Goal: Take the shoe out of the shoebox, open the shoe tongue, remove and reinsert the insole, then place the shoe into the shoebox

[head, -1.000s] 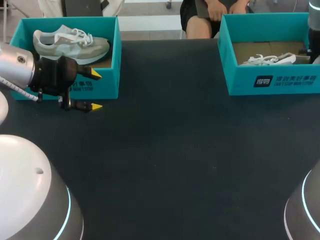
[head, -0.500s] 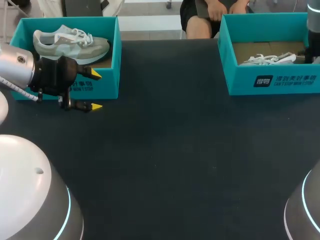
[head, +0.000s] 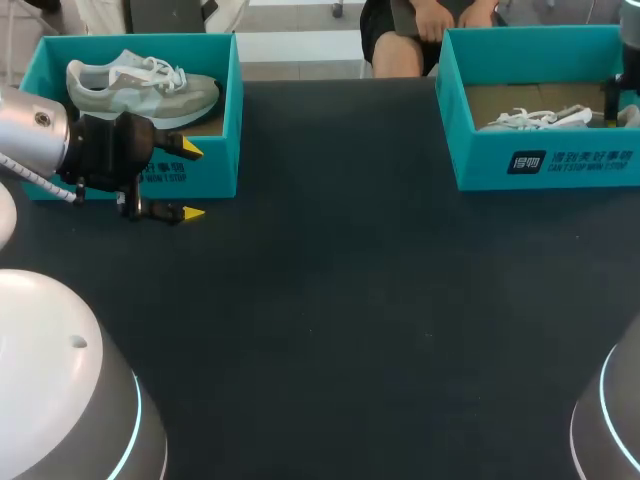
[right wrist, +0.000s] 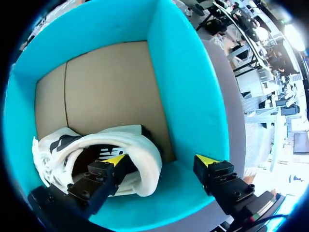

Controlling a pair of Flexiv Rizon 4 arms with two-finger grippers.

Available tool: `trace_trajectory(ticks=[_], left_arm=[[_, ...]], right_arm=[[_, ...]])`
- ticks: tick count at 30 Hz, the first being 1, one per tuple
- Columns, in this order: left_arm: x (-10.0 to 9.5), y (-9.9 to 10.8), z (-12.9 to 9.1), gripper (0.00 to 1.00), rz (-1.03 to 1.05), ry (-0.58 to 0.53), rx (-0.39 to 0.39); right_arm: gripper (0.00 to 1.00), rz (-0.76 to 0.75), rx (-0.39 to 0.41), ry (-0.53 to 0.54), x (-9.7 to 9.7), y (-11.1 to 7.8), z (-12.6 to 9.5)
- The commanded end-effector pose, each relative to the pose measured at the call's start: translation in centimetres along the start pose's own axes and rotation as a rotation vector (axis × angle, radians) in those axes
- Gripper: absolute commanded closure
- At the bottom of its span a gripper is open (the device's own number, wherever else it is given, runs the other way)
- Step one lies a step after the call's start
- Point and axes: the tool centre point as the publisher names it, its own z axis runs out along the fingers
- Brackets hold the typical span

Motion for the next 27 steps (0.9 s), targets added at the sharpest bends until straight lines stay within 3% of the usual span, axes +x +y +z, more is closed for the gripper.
trace_trajectory(ticks=[1,3,15,27], left_arm=[[0.1,-0.1,0.0,0.0,0.0,0.0,-0.004],[0.1,-0.1,0.0,0.0,0.0,0.0,-0.004],[0.1,-0.1,0.0,0.0,0.0,0.0,-0.004],[0.1,-0.1,0.0,0.0,0.0,0.0,-0.004]], right_arm=[[0.04,0.004,-0.032,-0.003,-0.5,-0.9,-1.8],[0.0,0.011,-0.042,-0.005,-0.6,-1.1,-2.5],[0.0,0.066,-0.121,0.007,-1.2,-3.2,-8.1],[0.0,0.14,-0.117,0.058,1.0,-7.1,-11.2]])
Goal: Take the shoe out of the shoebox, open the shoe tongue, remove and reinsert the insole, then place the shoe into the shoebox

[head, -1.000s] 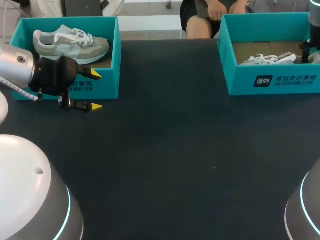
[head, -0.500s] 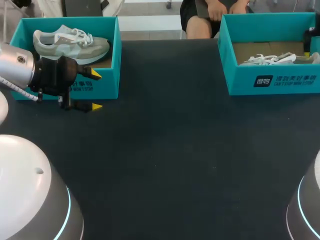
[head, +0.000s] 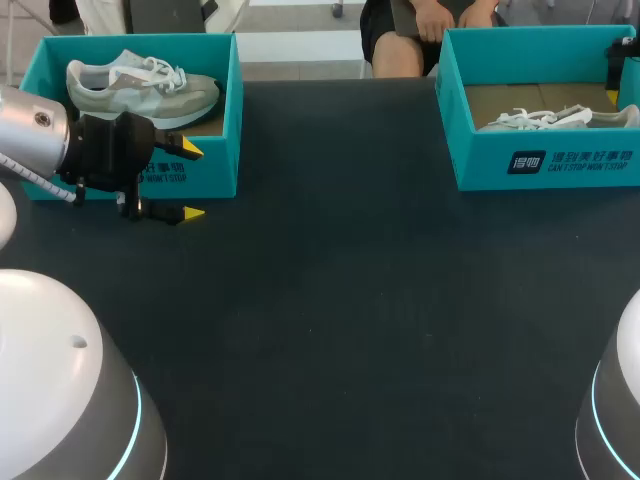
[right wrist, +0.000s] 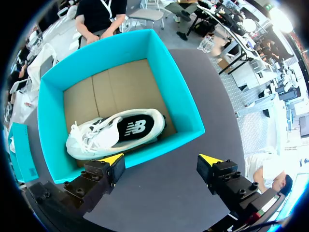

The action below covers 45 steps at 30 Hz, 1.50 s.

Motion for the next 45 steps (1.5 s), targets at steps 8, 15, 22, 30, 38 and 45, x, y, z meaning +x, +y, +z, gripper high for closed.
trace_trajectory(ticks=[8,15,22,30,38,45], left_arm=[[0.1,-0.1,0.0,0.0,0.0,0.0,-0.005],[0.1,-0.1,0.0,0.0,0.0,0.0,-0.005],[-3.8,1.8,-1.2,0.0,0.027,-0.082,-0.048],[-9.6,4.6,-3.4,0.0,0.006,-0.223,-0.149],[-14.2,6.3,-6.7,0.0,0.063,-0.112,-0.168],[-15.3,6.9,-10.2,0.0,0.445,0.089,-0.39]], right_arm=[[0.0,0.07,-0.071,-0.006,0.2,-1.7,-0.9],[0.0,0.07,-0.071,-0.006,0.2,-1.7,-0.9],[0.0,0.07,-0.071,-0.006,0.2,-1.7,-0.9],[0.0,0.07,-0.071,-0.006,0.2,-1.7,-0.9],[0.0,0.07,-0.071,-0.006,0.2,-1.7,-0.9],[0.0,0.07,-0.071,-0.006,0.2,-1.7,-0.9]])
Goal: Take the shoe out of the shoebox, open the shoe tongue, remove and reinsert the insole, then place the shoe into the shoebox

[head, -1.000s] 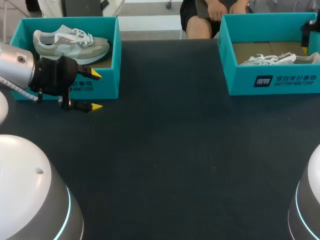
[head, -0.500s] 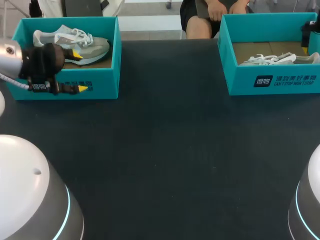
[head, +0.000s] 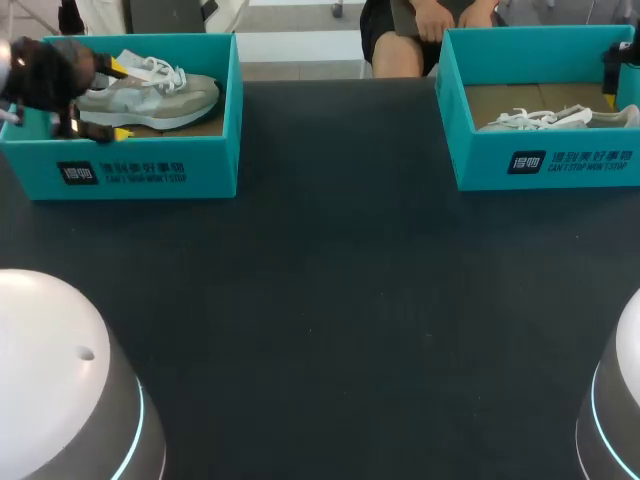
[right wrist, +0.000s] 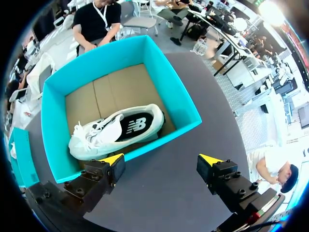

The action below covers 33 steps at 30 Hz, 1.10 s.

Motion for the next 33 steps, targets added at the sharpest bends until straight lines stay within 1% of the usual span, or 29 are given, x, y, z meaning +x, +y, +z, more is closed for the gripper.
trace_trajectory(ticks=[1,19,20,21,23,24,25,26,27,28,29,30,31,32,33], left_arm=[[-1.1,0.2,-2.2,0.0,0.315,0.213,-0.146],[-1.1,0.2,-2.2,0.0,0.315,0.213,-0.146],[-0.9,0.3,-2.1,0.0,0.368,0.218,-0.1],[-0.8,0.4,-1.9,0.0,0.477,0.243,-0.103],[-1.7,1.2,-1.6,0.0,0.573,0.282,-0.068],[-2.2,1.7,-1.4,0.0,0.649,0.346,-0.063],[-2.8,2.3,-1.2,0.0,0.699,0.295,-0.077],[-3.4,3.0,-0.9,0.0,0.777,0.319,-0.106],[-4.0,3.6,-0.7,0.0,0.823,0.34,-0.105],[-4.9,4.3,-0.5,0.0,0.846,0.329,-0.121],[-5.6,4.7,-0.6,0.0,0.901,0.363,-0.108],[-6.2,5.2,-0.8,0.0,0.934,0.356,-0.099],[-6.9,5.5,-0.9,0.0,0.962,0.389,-0.102],[-7.4,6.0,-1.1,0.0,1.021,0.398,-0.097],[-8.0,6.5,-1.2,0.0,1.07,0.406,-0.107]], right_arm=[[0.0,0.001,-0.002,0.002,-0.1,-0.1,0.0],[0.0,0.001,-0.002,0.002,-0.1,-0.1,0.0],[0.0,0.001,-0.002,0.002,-0.1,-0.1,0.0],[0.0,0.001,-0.002,0.002,-0.1,-0.1,0.0],[0.0,0.001,-0.002,0.002,-0.1,-0.1,0.0],[0.0,0.001,-0.002,0.002,-0.1,-0.1,0.0],[0.0,0.001,-0.002,0.002,-0.1,-0.1,0.0],[0.0,0.001,-0.002,0.002,-0.1,-0.1,0.0],[0.0,0.001,-0.002,0.002,-0.1,-0.1,0.0],[0.0,0.001,-0.002,0.002,-0.1,-0.1,0.0],[0.0,0.001,-0.002,0.002,-0.1,-0.1,0.0],[0.0,0.001,-0.002,0.002,-0.1,-0.1,0.0],[0.0,0.001,-0.002,0.002,-0.1,-0.1,0.0],[0.0,0.001,-0.002,0.002,-0.1,-0.1,0.0],[0.0,0.001,-0.002,0.002,-0.1,-0.1,0.0]])
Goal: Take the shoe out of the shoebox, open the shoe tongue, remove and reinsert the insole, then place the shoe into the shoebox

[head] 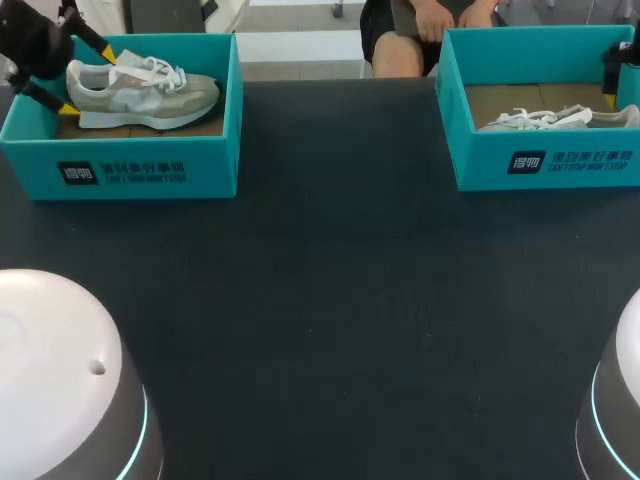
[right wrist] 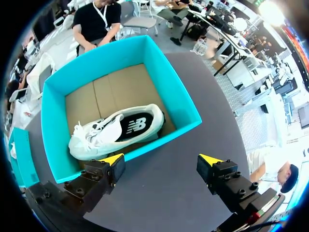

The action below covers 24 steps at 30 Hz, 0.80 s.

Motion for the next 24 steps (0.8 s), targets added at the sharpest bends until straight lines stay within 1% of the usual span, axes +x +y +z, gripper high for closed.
trace_trajectory(ticks=[1,2,4,6,7,8,24], left_arm=[[-1.3,4.3,-0.2,0.0,0.451,0.16,0.039],[-1.2,4.9,-0.3,0.0,0.511,0.159,0.028],[-1.0,6.2,-0.5,0.0,0.602,0.216,0.004],[-0.8,7.4,-0.5,0.0,0.654,0.271,0.008],[-0.8,8.1,-0.4,0.0,0.657,0.3,-0.009],[-0.9,8.8,-0.2,0.0,0.657,0.319,-0.051],[-0.9,8.8,-0.2,0.0,0.657,0.319,-0.051]], right_arm=[[0.0,0.001,-0.002,0.002,-0.1,-0.1,0.0],[0.0,0.001,-0.002,0.002,-0.1,-0.1,0.0],[0.0,0.001,-0.002,0.002,-0.1,-0.1,0.0],[0.0,0.001,-0.002,0.002,-0.1,-0.1,0.0],[0.0,0.001,-0.002,0.002,-0.1,-0.1,0.0],[0.0,0.001,-0.002,0.002,-0.1,-0.1,0.0],[0.0,0.001,-0.002,0.002,-0.1,-0.1,0.0]])
